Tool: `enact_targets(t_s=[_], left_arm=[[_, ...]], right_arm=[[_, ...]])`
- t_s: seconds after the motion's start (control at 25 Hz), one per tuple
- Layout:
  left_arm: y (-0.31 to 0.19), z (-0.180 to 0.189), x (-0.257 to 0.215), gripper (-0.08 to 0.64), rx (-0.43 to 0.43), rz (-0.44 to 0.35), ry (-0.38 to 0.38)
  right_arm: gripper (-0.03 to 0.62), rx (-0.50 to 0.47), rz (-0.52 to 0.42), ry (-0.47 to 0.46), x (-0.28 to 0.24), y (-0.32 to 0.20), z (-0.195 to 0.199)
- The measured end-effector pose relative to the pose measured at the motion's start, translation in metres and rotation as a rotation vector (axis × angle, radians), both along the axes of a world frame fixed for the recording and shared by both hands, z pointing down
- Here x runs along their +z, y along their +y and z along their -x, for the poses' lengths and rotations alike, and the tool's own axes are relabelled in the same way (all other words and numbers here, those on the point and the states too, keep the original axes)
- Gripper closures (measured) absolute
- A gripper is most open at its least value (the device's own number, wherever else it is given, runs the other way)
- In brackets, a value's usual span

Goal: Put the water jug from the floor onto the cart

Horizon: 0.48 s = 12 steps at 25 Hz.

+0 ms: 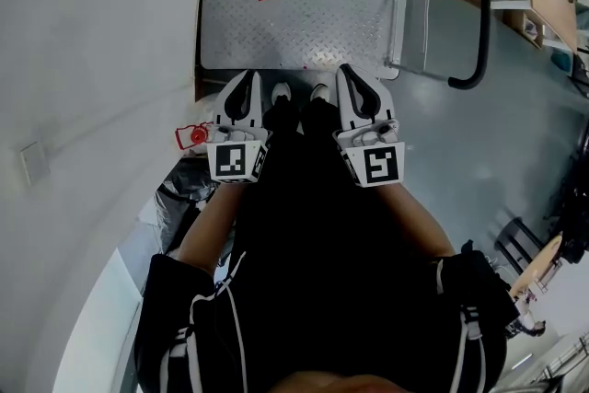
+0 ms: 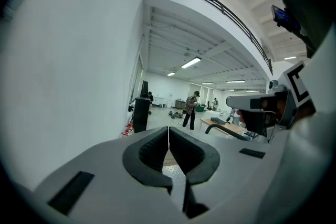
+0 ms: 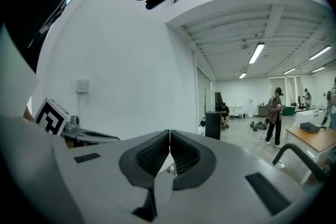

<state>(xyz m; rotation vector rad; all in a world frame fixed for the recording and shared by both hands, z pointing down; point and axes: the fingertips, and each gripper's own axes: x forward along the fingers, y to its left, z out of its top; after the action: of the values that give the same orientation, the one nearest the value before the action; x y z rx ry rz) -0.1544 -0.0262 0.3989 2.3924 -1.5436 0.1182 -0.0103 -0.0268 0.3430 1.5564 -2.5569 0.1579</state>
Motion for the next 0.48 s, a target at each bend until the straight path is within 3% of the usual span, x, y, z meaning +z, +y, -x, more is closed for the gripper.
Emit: enact_targets(t_s=[0.24, 0.48], left_arm=[[0.009, 0.007, 0.012, 0.538, -0.038, 0.044, -0.003], [0.030, 0.038, 0.048, 0.526, -0.070, 0.109, 0.001]], right_arm=[[0.574, -0.046, -0.002, -0.001, 0.002, -0.003, 0.008], [0.574, -0.108, 0.016, -0.008, 0.007, -0.001, 0.032]])
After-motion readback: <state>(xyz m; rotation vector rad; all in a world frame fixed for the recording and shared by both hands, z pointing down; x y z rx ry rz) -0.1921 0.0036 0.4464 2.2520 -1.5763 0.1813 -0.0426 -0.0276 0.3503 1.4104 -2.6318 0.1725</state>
